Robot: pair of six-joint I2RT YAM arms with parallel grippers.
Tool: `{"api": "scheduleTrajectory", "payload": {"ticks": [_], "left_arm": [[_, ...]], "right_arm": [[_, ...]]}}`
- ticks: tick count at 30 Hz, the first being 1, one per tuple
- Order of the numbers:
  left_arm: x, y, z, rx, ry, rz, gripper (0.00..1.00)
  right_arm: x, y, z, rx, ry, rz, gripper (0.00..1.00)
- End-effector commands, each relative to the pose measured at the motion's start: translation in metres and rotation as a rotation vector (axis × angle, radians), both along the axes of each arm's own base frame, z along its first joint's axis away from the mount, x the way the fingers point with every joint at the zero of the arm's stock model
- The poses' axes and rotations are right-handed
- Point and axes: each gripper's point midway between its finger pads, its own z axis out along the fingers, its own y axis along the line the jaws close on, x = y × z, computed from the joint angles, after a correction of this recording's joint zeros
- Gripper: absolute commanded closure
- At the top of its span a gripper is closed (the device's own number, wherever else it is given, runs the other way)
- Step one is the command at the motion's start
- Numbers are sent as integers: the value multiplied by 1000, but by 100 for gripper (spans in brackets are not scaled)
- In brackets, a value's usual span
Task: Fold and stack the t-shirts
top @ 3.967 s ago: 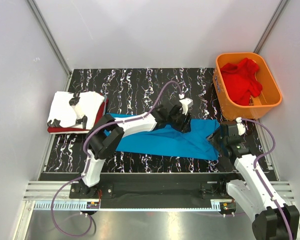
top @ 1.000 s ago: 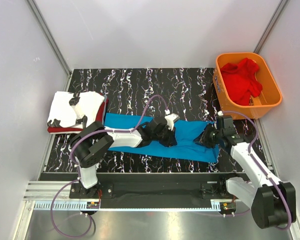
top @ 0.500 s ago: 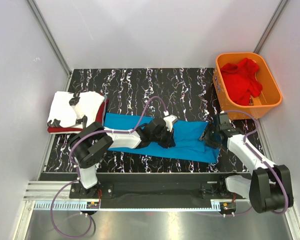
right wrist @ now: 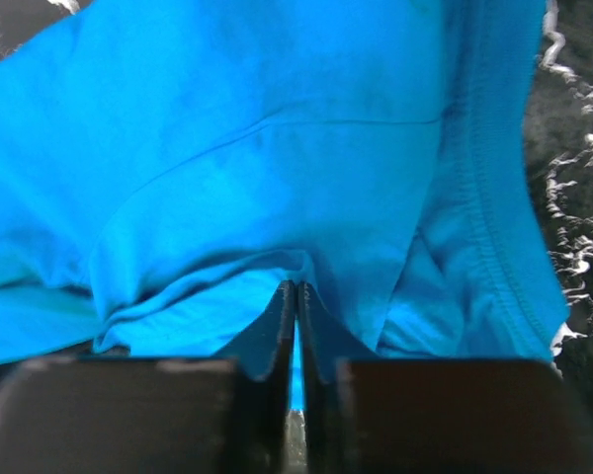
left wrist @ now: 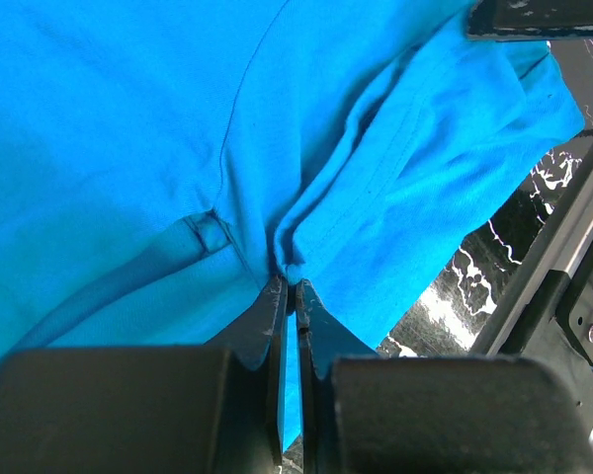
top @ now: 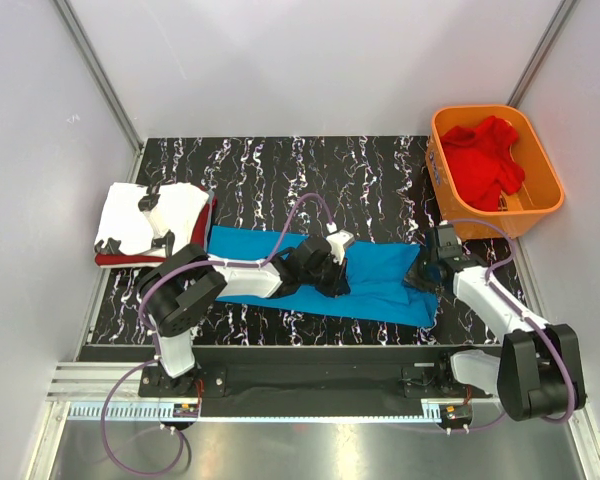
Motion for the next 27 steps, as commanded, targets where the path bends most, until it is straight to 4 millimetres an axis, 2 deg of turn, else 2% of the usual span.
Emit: {"api": "scheduleTrajectory", "payload": {"ticks": [1,6,8,10,13,16,17,18,23,25,27], "left_arm": [[3,-8,27,-69,-64,-13,97],[3,-6,30,-70,-64,-11,93],[3,-6,33,-71,-72,-7,87],[3,-5,34,-70,-76,-4,84],[2,-2,37,-71,-80,-3,82],[2,0,41,-70,-88,2,78],[3,1,42,-65,-92,5,72],[2,3,44,-65,-93,6,69],[4,8,49,-44,-114,21,65],[6,9,51,-37,-119,25,65],[11,7,59,-39,-141,31,64]], "right_arm": [[2,13,19,67,-47,25,100],[-13,15,32,105,-48,14,100],[-19,18,39,126,-60,19,100],[-29,19,41,143,-44,17,99],[-44,33,37,229,-8,43,98],[-59,36,30,257,33,45,93],[-62,35,29,254,41,43,90],[-69,33,28,249,60,36,83],[-78,31,43,262,16,19,75],[-82,31,50,262,7,23,75],[-87,32,53,272,16,33,83]]}}
